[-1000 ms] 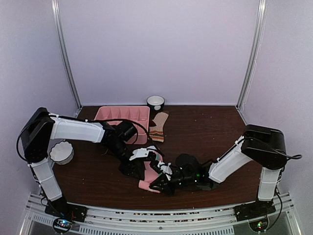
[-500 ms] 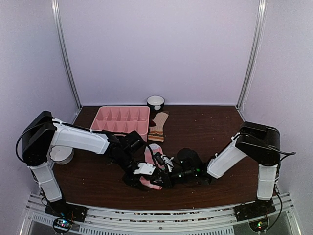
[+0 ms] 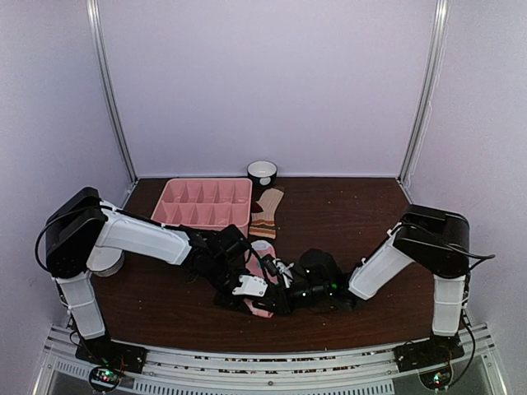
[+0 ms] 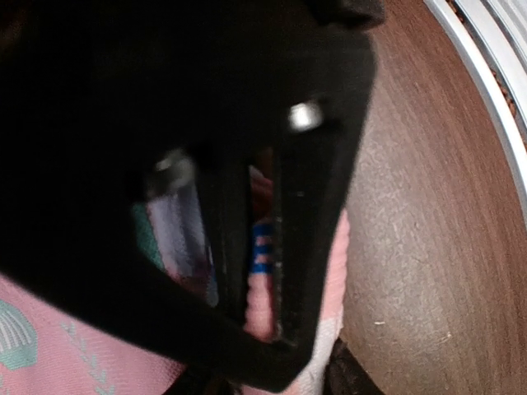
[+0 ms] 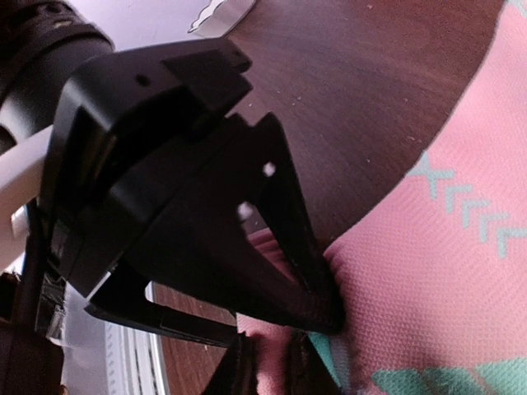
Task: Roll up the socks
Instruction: Roll the sock at the center of the board.
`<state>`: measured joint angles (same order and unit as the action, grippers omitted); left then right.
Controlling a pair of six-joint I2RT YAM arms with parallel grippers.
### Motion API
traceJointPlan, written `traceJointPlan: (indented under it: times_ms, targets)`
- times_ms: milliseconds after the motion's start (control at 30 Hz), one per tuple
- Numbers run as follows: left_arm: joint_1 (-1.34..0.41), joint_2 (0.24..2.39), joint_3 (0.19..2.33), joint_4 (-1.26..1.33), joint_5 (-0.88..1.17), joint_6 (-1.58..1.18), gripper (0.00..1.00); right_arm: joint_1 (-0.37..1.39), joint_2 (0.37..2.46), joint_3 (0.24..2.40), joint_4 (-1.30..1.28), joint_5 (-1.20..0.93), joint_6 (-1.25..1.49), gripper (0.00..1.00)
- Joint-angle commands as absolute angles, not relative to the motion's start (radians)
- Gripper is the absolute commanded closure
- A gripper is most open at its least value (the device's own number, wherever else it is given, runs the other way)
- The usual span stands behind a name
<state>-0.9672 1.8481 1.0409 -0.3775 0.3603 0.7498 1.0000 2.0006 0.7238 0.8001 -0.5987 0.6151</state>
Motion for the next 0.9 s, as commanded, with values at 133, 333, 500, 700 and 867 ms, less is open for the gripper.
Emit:
traceJointPlan:
  times_ms: [133,333,500,700,867]
  targets:
    - [-0.966,1.957,1.076,-0.508,0.319,0.744,0.91,0.993,1.930,0.580,0.695,-0.525,0.530,0.61]
    - [-0.936,1.977,1.157,-0.674,0.494,0.730,0.97,1.011,1.757,0.437,0.671,-0.354,0.344,0.55]
    - [-0.894,2.050,1.262,-0.812,0.636,0.691,0.97,1.106,1.631,0.354,0.647,-0.188,0.176,0.56]
    - [-0.879,2.133,1.350,-0.931,0.702,0.694,0.97,1.256,1.553,0.393,0.554,0.014,-0.004,0.57]
    - [-0.873,2.199,1.416,-0.998,0.721,0.692,0.97,1.326,1.575,0.521,0.446,0.107,-0.136,0.56]
